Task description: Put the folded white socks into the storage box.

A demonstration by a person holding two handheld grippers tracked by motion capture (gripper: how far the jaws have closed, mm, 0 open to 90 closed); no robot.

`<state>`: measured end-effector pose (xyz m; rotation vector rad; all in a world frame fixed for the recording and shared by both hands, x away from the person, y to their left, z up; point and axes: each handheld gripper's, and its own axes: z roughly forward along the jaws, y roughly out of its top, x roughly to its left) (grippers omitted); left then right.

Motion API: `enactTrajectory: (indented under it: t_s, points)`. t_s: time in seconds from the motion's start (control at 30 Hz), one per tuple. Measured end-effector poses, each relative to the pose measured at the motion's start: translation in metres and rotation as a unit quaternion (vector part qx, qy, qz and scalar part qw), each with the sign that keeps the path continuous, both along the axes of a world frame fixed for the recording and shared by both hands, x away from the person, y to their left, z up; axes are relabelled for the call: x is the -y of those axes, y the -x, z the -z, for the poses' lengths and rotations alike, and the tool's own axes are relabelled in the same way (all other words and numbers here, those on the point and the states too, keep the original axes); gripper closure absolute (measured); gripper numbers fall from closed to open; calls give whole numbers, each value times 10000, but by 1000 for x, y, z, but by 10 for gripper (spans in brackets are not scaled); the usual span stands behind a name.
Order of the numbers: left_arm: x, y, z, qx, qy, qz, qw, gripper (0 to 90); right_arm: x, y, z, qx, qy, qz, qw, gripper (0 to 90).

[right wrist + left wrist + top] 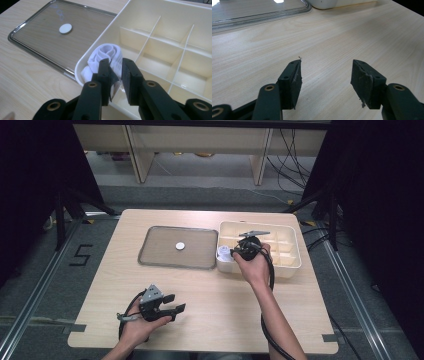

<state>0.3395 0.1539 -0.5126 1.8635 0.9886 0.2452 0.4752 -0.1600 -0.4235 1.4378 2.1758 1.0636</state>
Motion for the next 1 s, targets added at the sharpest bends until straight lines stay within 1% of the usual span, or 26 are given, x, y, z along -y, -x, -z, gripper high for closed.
enactTrajectory:
  t_s: [0.07, 0.1, 0.2, 0.23, 0.27, 0.3, 0.37, 0.4, 0.43, 0.47, 0.5, 0.53, 0.6, 0.63, 0.67, 0.7, 0.73, 0.77, 0.8, 0.83, 0.87, 0.9, 0.93, 0.97, 1.0]
  points:
    - [0, 0, 0, 7, 7, -2, 10000, 411, 2, 6, -1, -5, 49, 16, 10000, 814]
    - [0, 0, 0, 21, 9, -12, 10000, 412, 3, 8, 0, 23, 16, -8, 10000, 824]
    - [0, 0, 1, 45, 27, -9, 10000, 412, 6, 16, 2, 79, 23, -82, 9999, 846]
    - [0, 0, 1, 77, -1, -2, 10000, 412, 7, 19, 2, 78, 3, -99, 9999, 846]
    - [-1, 0, 0, 130, -13, -13, 9999, 412, 7, 23, 2, 21, -57, -48, 10000, 846]
    - [-1, 0, 0, 103, 4, -44, 9999, 412, 12, 25, 3, 173, 38, -165, 9997, 846]
    - [-1, -1, 1, 103, 8, -48, 9999, 413, 15, 31, 4, 239, -16, -157, 9996, 843]
    - [-2, -1, 1, 113, 11, -62, 9999, 413, 17, 35, 3, 225, -60, -111, 9997, 841]
    - [-2, -1, 1, 129, -36, -94, 9999, 413, 19, 37, 4, 268, -47, -125, 9996, 837]
    - [-2, -1, 1, 131, -39, -104, 9999, 413, 22, 42, 4, 291, -74, -123, 9995, 831]
    - [-3, -2, 2, 130, 4, -79, 9999, 413, 22, 45, 5, 258, -102, -82, 9996, 826]
    - [-3, -2, 2, 135, 5, -136, 9998, 413, 24, 48, 6, 357, -86, -102, 9993, 822]
    - [-4, -3, 4, 148, 13, -170, 9997, 413, 28, 55, 6, 333, -71, -118, 9994, 811]
    - [-5, -2, 4, 133, -61, -226, 9996, 413, 31, 58, 8, 430, -72, -159, 9989, 808]
    - [-6, -3, 4, 176, -61, -220, 9996, 413, 32, 63, 8, 366, -164, -103, 9991, 803]
    - [-6, -3, 4, 189, -53, -252, 9995, 413, 33, 67, 9, 382, -188, -34, 9991, 798]
    - [-7, -3, 4, 227, -57, -255, 9994, 412, 35, 69, 11, 442, -145, -62, 9989, 794]
    - [-7, -4, 4, 265, -5, -248, 9993, 412, 38, 70, 11, 406, -161, -101, 9990, 789]
    - [-7, -4, 3, 249, 21, -285, 9993, 412, 40, 74, 12, 422, -141, -76, 9990, 783]
    - [-8, -4, 3, 288, 13, -289, 9992, 412, 42, 77, 14, 498, -120, -87, 9986, 777]
    - [-8, -4, 3, 309, 9, -293, 9991, 412, 43, 80, 16, 454, -145, -70, 9988, 771]
    - [-8, -4, 3, 330, 36, -291, 9990, 412, 41, 84, 17, 359, -222, 57, 9991, 766]
    - [-9, -5, 4, 336, 55, -293, 9990, 412, 46, 85, 19, 429, -144, -68, 9990, 761]
    - [-9, -5, 4, 366, 1, -323, 9988, 412, 48, 87, 21, 471, -105, -49, 9988, 753]
    - [-10, -5, 4, 383, -10, -332, 9987, 412, 49, 90, 23, 447, -144, -28, 9989, 748]
